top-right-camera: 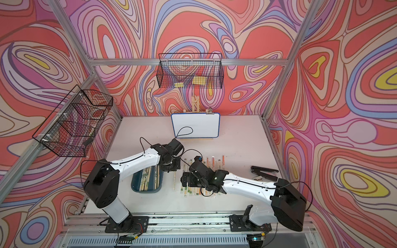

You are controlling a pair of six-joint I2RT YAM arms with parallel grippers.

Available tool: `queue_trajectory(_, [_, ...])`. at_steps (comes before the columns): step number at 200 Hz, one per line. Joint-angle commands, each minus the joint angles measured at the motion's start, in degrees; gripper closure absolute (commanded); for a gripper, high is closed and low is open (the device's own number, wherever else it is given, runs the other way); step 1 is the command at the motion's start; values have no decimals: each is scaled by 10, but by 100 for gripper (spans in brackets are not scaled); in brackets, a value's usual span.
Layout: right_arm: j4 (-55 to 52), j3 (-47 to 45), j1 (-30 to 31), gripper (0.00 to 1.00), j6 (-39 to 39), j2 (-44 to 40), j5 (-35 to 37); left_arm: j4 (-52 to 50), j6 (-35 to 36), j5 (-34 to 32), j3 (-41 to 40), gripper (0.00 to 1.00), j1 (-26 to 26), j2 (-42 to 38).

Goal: Take the paired disposable chopsticks out of the storage box
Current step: Place the paired disposable chopsticks at the center of the board.

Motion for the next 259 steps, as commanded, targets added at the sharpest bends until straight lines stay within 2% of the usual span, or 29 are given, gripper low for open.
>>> queue_trajectory(1, [-14, -9, 2, 2, 5, -13, 14, 19, 1, 8, 14, 94, -6, 25])
queue_trajectory(92, [-16, -8, 2, 2, -4, -12, 11, 30, 10, 20, 38, 89, -21, 82])
queue_trajectory(118, [-12, -15, 2, 2, -3, -18, 11, 31, 14, 20, 36, 79, -21, 86])
queue_trajectory(131, [-8, -18, 2, 2, -4, -20, 10, 31, 15, 19, 34, 68, -22, 86])
queue_trajectory(154, [-6, -20, 2, 2, -6, -19, 6, 29, 15, 18, 34, 56, -23, 79])
queue_trajectory(201, [3, -19, 2, 2, -15, -17, -3, 3, 16, 4, 54, 47, -23, 39])
queue_trajectory(259, [7, -15, 2, 2, -19, -22, 2, -72, 25, -74, 96, 32, -20, -33])
